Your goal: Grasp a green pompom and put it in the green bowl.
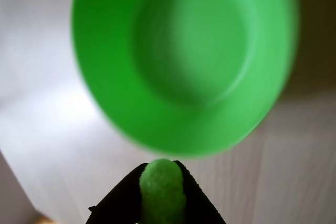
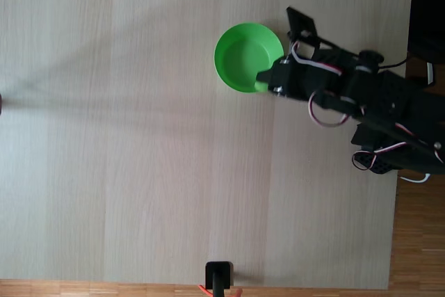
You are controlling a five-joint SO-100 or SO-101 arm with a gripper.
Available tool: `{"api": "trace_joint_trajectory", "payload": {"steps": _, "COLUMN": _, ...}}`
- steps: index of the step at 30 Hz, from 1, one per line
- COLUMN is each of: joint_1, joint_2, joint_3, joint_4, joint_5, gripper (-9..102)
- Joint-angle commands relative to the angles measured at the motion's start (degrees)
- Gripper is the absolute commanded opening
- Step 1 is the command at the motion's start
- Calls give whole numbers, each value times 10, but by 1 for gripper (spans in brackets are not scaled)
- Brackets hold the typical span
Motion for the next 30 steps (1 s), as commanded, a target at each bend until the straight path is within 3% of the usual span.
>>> {"api": "trace_joint_trajectory", "payload": {"steps": 1, "joint_1": 25, "joint_2": -7, "joint_3": -32, "joint_4": -5, "joint_5": -4, "gripper": 0}}
{"api": "trace_joint_trajectory", "payload": {"steps": 9, "joint_1": 25, "joint_2": -33, "joint_3": -57, "joint_4": -5, "joint_5": -4, "gripper": 3}}
{"api": "trace_joint_trajectory", "payload": {"steps": 20, "joint_1": 25, "joint_2": -32, "joint_3": -53, "joint_4": -5, "joint_5": 1, "gripper": 28}}
{"api": "trace_joint_trajectory", "payload": {"steps": 30, "joint_1": -40, "joint_2": 67, "joint_3": 28, "joint_4": -1, "joint_5": 4, "gripper": 28}}
